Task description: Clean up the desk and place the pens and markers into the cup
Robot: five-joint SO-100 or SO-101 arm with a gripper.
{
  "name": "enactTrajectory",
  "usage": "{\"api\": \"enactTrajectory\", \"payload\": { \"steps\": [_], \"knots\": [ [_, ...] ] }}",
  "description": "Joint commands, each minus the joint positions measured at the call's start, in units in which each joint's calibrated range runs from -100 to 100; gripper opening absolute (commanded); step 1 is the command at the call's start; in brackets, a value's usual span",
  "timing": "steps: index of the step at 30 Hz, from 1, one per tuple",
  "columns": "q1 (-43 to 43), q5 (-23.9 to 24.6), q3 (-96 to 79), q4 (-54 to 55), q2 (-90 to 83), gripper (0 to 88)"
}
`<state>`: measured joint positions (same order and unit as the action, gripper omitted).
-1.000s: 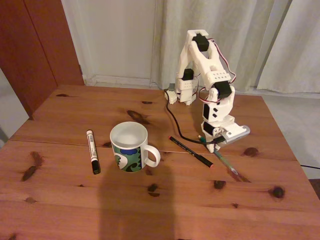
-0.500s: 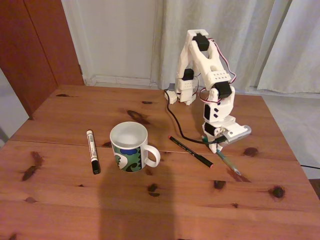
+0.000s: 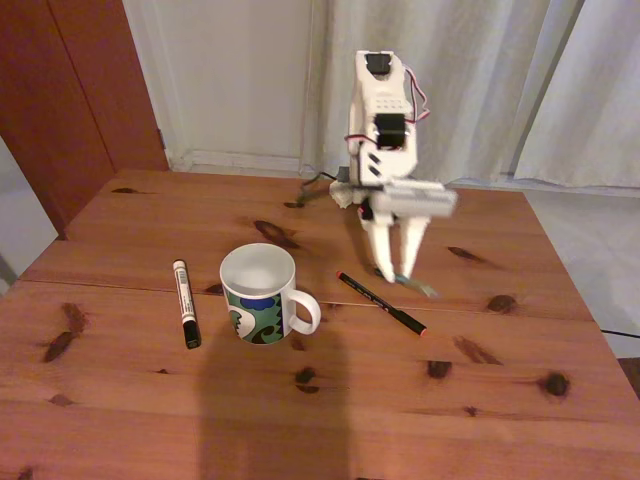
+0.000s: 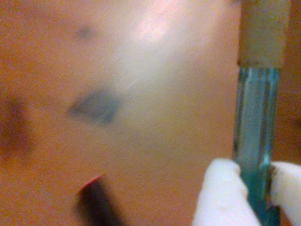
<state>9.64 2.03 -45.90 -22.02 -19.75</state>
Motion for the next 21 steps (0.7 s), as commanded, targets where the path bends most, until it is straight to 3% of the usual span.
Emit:
{"api": "enactTrajectory", "payload": {
  "steps": [1, 7, 21],
  "knots": [
    [-4.78, 0.07, -4.77, 10.54, -7.52, 0.8],
    [-11.61, 4.00, -9.01, 24.30, -9.09, 0.8],
    [-18.21, 5.52, -8.65, 37.46, -8.76, 0.8]
  ]
}}
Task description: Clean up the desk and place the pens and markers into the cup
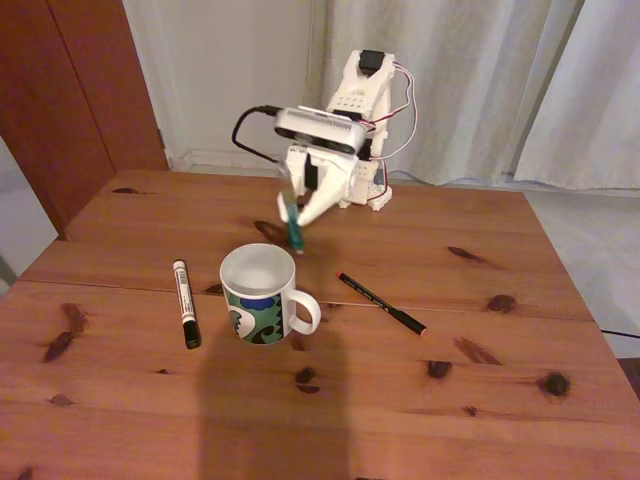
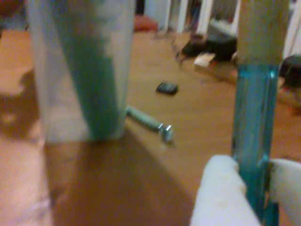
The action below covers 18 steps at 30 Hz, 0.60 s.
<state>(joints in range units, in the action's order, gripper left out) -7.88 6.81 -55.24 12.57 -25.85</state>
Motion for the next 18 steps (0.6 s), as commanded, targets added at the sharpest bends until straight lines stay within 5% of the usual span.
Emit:
{"api": "enactTrajectory", "payload": {
  "steps": [1, 18],
  "knots": [
    [-1.00, 0.83, 0.69, 3.30, -2.41, 0.8],
    [-2.05, 0.89, 13.68, 4.59, 15.13, 0.8]
  ]
}}
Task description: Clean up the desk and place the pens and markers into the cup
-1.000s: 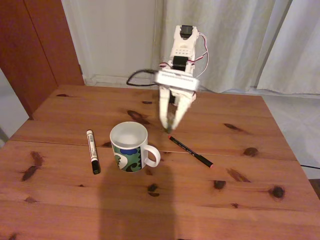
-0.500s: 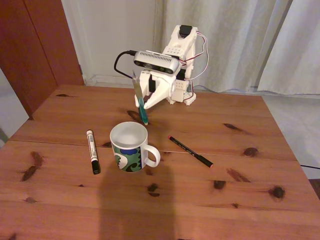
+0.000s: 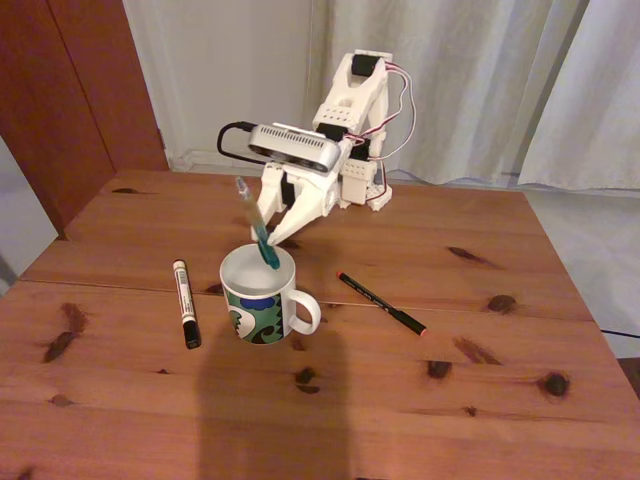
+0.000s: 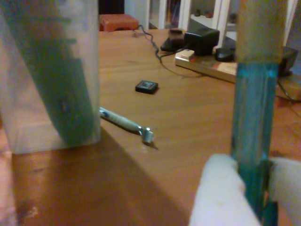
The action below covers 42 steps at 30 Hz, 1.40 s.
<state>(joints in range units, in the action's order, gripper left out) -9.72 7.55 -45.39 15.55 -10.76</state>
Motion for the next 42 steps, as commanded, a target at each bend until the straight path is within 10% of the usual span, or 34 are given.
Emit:
{"api": "enactTrajectory", "payload": {
  "steps": [1, 30, 42],
  "knots": [
    [-0.21, 0.15, 3.55, 1.61, 0.38, 0.8],
    [-0.86, 0.05, -5.55, 1.61, 2.12, 1.7],
    [-0.54, -0.26, -5.55, 1.01, 1.62, 16.0]
  ]
}}
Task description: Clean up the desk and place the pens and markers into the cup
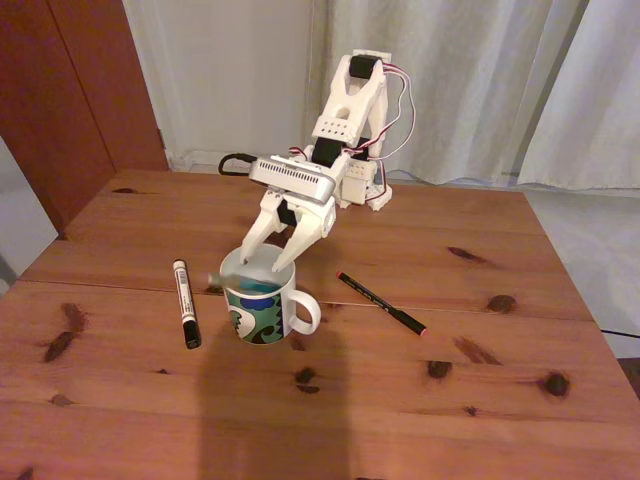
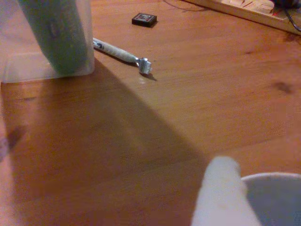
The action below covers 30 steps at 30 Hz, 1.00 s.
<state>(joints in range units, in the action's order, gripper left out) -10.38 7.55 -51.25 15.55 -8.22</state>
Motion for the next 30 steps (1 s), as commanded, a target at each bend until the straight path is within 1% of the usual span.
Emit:
{"api": "enactTrajectory", "payload": {
  "steps": [1, 4, 5, 7, 9, 11, 16, 20, 25, 30],
  "knots": [
    [0.29, -0.26, 0.49, 0.92, -0.92, 13.4],
    [0.53, -0.21, 1.03, 0.83, -0.92, 0.9],
    [0.53, -0.16, 1.21, 0.40, -0.92, 0.0],
    [0.69, -0.21, 2.38, -2.26, -0.92, 1.0],
    [1.09, -0.21, 4.81, -8.28, -1.01, 0.8],
    [1.97, -0.21, 8.69, -17.32, -1.50, 0.8],
    [3.18, -0.26, 19.69, -44.93, -4.07, 0.8],
    [4.87, -0.26, 27.00, -60.16, -4.56, 0.8],
    [7.28, 0.00, 32.05, -69.36, -4.15, 0.8],
    [9.29, -0.37, 33.04, -72.97, -3.90, 0.8]
  ]
}}
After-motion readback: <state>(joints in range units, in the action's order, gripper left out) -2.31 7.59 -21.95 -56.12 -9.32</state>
